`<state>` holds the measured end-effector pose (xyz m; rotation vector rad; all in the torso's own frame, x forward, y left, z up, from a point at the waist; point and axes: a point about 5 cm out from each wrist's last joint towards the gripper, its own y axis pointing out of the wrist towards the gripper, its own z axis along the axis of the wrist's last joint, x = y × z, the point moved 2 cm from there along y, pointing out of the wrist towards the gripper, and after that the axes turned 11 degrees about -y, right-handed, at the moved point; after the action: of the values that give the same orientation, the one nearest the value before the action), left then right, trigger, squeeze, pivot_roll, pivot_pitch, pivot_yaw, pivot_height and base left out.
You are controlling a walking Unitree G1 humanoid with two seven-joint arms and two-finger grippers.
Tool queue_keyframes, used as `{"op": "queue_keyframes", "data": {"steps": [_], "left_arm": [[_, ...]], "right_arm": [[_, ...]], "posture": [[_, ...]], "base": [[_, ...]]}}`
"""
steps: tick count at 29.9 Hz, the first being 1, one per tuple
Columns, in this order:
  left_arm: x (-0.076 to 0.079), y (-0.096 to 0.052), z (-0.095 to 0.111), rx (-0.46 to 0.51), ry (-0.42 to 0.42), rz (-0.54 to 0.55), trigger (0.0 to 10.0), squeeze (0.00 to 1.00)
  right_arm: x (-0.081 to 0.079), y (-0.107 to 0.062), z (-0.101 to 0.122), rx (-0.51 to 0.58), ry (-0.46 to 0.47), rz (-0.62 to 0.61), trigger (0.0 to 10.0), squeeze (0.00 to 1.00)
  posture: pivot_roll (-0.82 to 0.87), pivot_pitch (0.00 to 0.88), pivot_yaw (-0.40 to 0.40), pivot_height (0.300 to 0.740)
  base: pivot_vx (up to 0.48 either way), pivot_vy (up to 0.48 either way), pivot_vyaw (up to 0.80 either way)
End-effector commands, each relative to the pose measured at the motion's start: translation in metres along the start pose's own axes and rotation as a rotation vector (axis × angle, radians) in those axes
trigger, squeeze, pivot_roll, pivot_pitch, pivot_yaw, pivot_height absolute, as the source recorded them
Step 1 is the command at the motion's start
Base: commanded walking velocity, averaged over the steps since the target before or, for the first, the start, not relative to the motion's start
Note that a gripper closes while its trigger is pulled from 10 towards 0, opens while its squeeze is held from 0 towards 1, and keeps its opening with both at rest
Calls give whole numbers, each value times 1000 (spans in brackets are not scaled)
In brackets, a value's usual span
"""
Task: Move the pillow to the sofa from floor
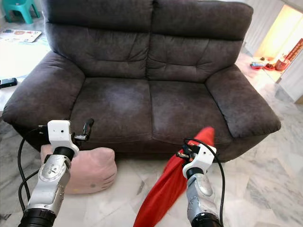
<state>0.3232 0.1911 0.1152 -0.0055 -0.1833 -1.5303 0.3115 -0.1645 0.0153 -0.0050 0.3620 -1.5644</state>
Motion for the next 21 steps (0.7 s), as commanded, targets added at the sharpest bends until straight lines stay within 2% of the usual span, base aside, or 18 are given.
{"op": "queue_keyframes", "data": {"steps": [1, 7, 11, 12, 15, 18, 19, 21], "left_arm": [[-1, -1, -2, -8, 1, 1, 10000, 0], [2, 1, -2, -7, 8, -10, 10000, 0], [2, 1, -2, -7, 8, -13, 10000, 0], [2, 2, -2, -7, 9, -14, 10000, 0], [2, 2, -2, -7, 10, -14, 10000, 0], [2, 2, -2, -8, 11, -13, 10000, 0], [2, 2, -2, -8, 11, -13, 10000, 0], [2, 2, -2, -8, 12, -12, 10000, 0]], "right_arm": [[-7, 12, 39, 163, -44, 21, 10000, 0], [0, 25, 56, 182, -101, -17, 10000, 0], [10, 33, 76, 206, -143, -67, 10000, 0], [16, 38, 92, 232, -192, -95, 10000, 0], [29, 40, 111, 257, -273, -151, 10000, 0], [48, 39, 123, 270, -305, -247, 10000, 0], [50, 38, 124, 272, -306, -256, 10000, 0], [60, 36, 125, 255, -365, -301, 10000, 0]], "posture": [[125, 0, -107, 740], [127, 0, -100, 740], [125, 0, -98, 740], [125, 0, -98, 740], [128, 0, -99, 740], [128, 0, -99, 740], [127, 0, -99, 740], [127, 0, -98, 740]], "base": [[0, 0, 0], [0, 0, 0], [0, 0, 0], [0, 0, 0], [0, 0, 0], [0, 0, 0], [0, 0, 0], [0, 0, 0]]}}
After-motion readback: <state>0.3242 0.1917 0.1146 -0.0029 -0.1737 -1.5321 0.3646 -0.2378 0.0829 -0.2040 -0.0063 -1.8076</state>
